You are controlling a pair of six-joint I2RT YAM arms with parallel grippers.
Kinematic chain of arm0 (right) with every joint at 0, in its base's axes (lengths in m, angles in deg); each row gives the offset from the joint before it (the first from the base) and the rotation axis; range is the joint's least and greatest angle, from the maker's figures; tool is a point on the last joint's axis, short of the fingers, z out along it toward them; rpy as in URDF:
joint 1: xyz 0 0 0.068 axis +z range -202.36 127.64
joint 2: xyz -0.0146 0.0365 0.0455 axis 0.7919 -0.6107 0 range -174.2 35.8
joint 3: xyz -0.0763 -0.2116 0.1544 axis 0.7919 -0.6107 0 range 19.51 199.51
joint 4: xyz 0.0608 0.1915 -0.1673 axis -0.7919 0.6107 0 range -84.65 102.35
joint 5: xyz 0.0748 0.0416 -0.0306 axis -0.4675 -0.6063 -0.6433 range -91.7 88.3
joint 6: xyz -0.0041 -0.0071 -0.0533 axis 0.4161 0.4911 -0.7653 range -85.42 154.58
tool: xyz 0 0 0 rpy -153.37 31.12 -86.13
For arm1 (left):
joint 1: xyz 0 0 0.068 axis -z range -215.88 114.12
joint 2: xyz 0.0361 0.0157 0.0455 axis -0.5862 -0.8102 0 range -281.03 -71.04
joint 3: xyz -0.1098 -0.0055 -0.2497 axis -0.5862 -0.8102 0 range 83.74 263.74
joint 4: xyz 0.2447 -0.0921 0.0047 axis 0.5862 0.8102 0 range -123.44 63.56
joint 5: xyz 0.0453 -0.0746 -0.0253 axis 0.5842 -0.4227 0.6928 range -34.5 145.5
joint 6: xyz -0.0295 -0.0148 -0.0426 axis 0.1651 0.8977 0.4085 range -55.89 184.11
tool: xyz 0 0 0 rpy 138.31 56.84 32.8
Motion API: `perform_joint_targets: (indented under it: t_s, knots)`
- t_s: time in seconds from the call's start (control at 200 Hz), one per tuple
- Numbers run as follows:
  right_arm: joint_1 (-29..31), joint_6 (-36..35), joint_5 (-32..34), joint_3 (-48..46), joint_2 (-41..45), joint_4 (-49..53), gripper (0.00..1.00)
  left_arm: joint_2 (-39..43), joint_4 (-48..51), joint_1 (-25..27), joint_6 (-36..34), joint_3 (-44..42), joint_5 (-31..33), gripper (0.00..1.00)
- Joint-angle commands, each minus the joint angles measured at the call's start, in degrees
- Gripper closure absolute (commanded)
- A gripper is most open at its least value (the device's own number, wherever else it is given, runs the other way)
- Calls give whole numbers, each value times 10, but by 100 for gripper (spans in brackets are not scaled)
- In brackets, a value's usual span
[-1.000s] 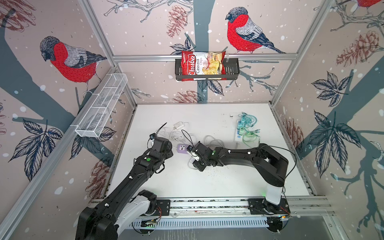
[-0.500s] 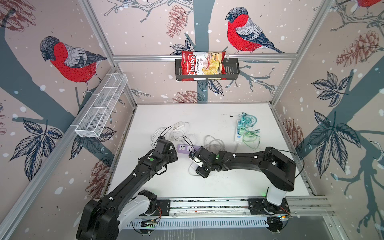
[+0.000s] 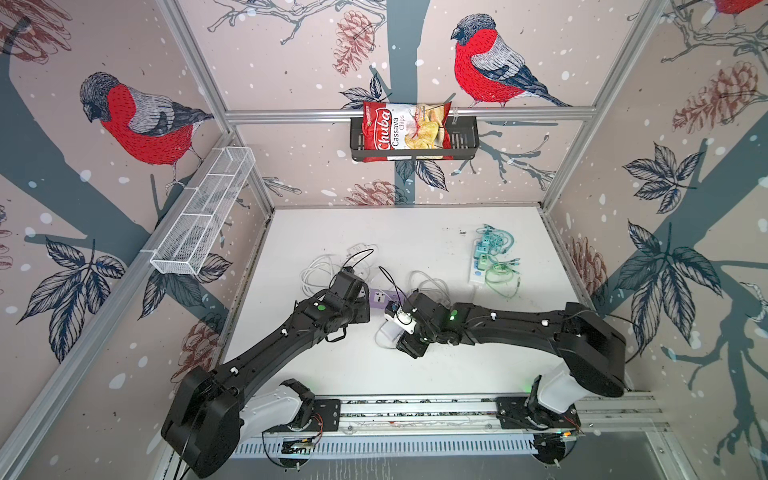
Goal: Insert the plug
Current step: 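Lower the brick beside the purple strip and open the right gripper, then grasp the white charger brick with the left gripper while right gripper draws back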
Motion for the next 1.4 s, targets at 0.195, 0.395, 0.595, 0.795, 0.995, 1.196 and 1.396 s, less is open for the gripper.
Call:
perform_joint_targets:
  t_s: [0.195, 0.395, 0.595, 0.795, 0.995, 1.196, 1.396]
  knots:
    - [-70, 121, 16, -51, 136, -26, 36, 24, 1, 57, -129, 19, -3, 41]
    - [-184, 226, -48, -128, 283, -59, 33, -20, -5, 85, -204, 55, -35, 42]
    - [-228, 230, -84, -170, 363, -63, 32, -131, 41, 128, -287, 118, -37, 43]
    - [-267, 213, -108, -189, 386, -63, 31, -229, 137, 183, -410, 181, 74, 44]
    - [-291, 204, -120, -176, 369, -47, 31, -223, 116, 184, -489, 142, 66, 44]
    - [-292, 205, -122, -178, 368, -50, 31, -168, 55, 187, -562, 100, 71, 45]
    - [-293, 205, -123, -178, 375, -48, 31, -164, 30, 194, -629, 72, 82, 48]
